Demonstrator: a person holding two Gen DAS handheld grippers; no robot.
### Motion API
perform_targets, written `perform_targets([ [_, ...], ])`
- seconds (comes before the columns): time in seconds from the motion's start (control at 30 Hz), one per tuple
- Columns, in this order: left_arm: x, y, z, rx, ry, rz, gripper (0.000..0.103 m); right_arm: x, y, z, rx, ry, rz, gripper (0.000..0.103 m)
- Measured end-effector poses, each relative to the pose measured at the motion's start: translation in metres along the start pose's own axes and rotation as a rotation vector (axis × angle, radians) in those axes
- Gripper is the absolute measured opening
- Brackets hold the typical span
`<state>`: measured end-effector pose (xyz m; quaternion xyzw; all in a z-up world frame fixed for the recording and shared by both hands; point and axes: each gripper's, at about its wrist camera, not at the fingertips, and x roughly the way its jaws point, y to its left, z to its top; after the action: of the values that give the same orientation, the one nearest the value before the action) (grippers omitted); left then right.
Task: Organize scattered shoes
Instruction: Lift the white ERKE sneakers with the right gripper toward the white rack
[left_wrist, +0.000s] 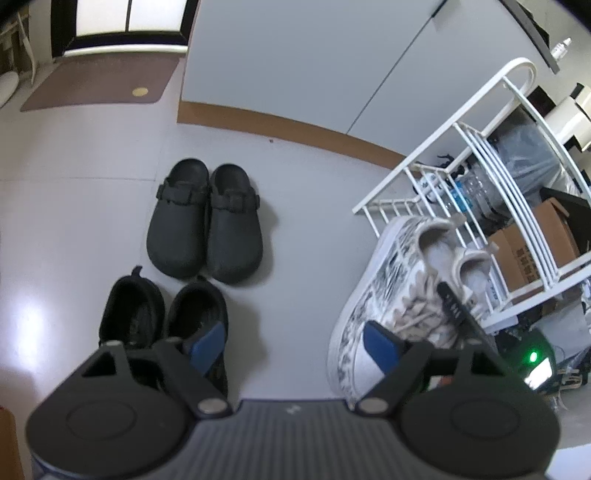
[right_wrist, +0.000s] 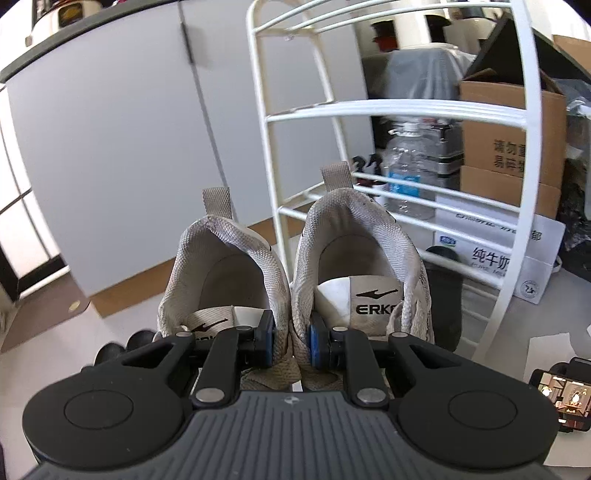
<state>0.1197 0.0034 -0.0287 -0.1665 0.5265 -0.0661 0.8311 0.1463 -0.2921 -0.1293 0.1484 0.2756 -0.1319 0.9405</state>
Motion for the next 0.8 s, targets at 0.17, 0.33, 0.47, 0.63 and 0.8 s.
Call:
perform_targets([
  [0.17, 0.008, 0.002, 0.002, -0.021, 0.018, -0.004, 0.084, 0.020, -0.014, 0.019, 0.039, -0.016, -0.041, 0.020],
  [0.33, 0.014, -0.002, 0.003, -0.026, 0.032, -0.006, 0.084, 0.040, -0.024, 0.043, 0.062, -0.038, -0.078, 0.020],
  [0.47, 0.018, -0.005, 0.003, -0.037, 0.037, -0.014, 0.084, 0.061, -0.033, 0.062, 0.089, -0.053, -0.094, 0.020],
  [0.63, 0.026, -0.011, 0.003, -0.024, 0.049, -0.003, 0.084, 0.085, -0.044, 0.078, 0.111, -0.051, -0.115, 0.020],
  [0.8, 0.029, -0.013, 0.004, -0.026, 0.055, -0.005, 0.084, 0.095, -0.055, 0.087, 0.129, -0.050, -0.142, 0.020],
])
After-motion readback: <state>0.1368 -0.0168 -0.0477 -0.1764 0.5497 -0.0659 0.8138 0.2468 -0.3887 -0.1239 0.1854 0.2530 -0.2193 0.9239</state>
